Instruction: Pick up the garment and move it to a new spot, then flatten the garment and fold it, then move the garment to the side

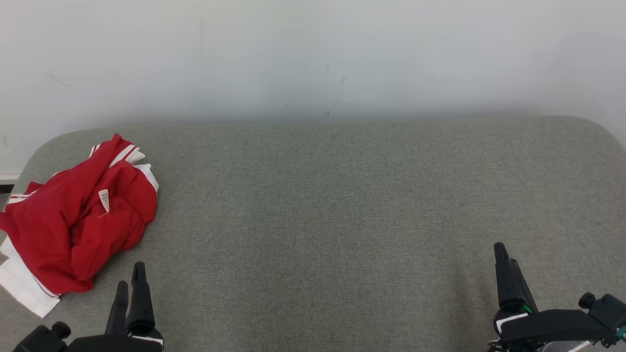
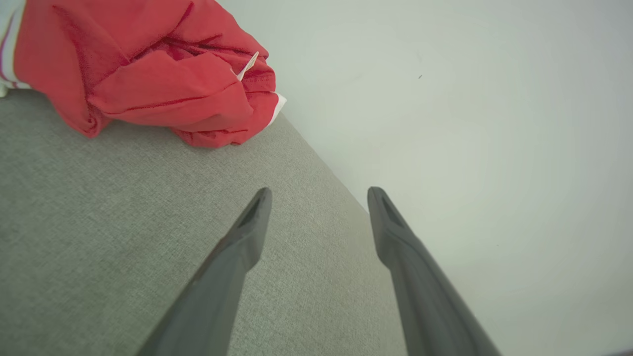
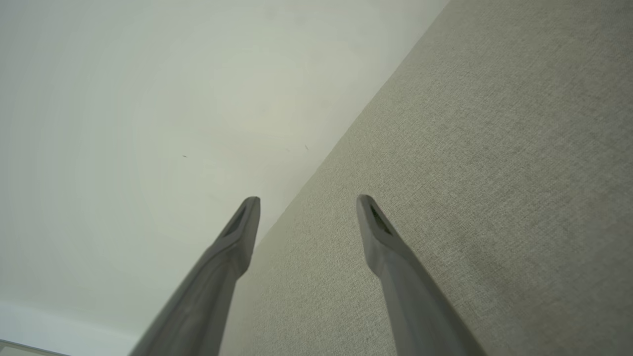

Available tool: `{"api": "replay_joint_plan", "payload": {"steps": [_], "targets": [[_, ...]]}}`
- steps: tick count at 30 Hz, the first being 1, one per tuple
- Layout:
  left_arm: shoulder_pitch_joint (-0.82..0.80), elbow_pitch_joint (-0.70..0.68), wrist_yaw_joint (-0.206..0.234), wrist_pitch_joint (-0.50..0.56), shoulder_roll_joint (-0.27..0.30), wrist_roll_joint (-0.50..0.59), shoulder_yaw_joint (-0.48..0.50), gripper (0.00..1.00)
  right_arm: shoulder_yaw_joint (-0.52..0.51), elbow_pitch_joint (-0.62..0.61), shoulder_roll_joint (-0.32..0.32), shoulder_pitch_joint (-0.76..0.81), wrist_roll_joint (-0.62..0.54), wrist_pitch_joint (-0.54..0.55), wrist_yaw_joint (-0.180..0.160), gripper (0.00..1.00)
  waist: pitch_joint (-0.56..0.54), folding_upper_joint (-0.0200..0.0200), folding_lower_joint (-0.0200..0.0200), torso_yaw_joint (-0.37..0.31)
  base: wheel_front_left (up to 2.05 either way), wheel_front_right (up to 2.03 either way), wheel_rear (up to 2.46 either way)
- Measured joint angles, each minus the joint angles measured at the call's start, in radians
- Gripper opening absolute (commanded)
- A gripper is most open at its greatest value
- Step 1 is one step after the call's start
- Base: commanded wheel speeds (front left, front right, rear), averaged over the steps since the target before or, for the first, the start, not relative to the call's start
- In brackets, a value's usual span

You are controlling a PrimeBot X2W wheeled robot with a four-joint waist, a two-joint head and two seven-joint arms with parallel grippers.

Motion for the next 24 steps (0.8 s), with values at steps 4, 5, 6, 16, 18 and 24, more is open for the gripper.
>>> {"api": "replay_joint_plan", "payload": {"steps": [4,5,6,16,18,24], "targets": [[0.008,-0.009,0.009,-0.014,0.006,0.091,-0.012,1.0,0.009,-0.009,0.0,0.0,-0.088,-0.012,0.0,1.0,0.0,0.0,0.0,0.0,0.0,0.0,0.0],[0.008,-0.012,0.009,-0.017,0.009,0.114,-0.016,1.0,0.013,-0.011,0.0,0.0,-0.109,-0.018,0.0,1.0,0.0,0.0,0.0,0.0,0.0,0.0,0.0],[0.008,-0.014,0.009,-0.019,0.012,0.13,-0.019,1.0,0.016,-0.013,0.0,0.0,-0.13,-0.019,0.0,1.0,0.0,0.0,0.0,0.0,0.0,0.0,0.0],[0.015,-0.032,0.036,-0.052,0.038,0.289,-0.059,1.0,0.033,-0.016,0.0,0.0,-0.298,-0.053,0.0,1.0,-0.002,0.0,0.0,0.004,0.0,0.0,0.0],[0.016,-0.036,0.039,-0.058,0.044,0.311,-0.067,1.0,0.034,-0.017,0.0,0.001,-0.328,-0.058,0.0,1.0,-0.003,0.0,0.0,0.004,0.0,0.0,0.0],[0.024,-0.045,0.055,-0.076,0.059,0.38,-0.085,1.0,0.039,-0.018,0.0,0.003,-0.408,-0.075,0.0,1.0,-0.004,0.0,0.0,0.005,0.0,0.0,0.0]]}}
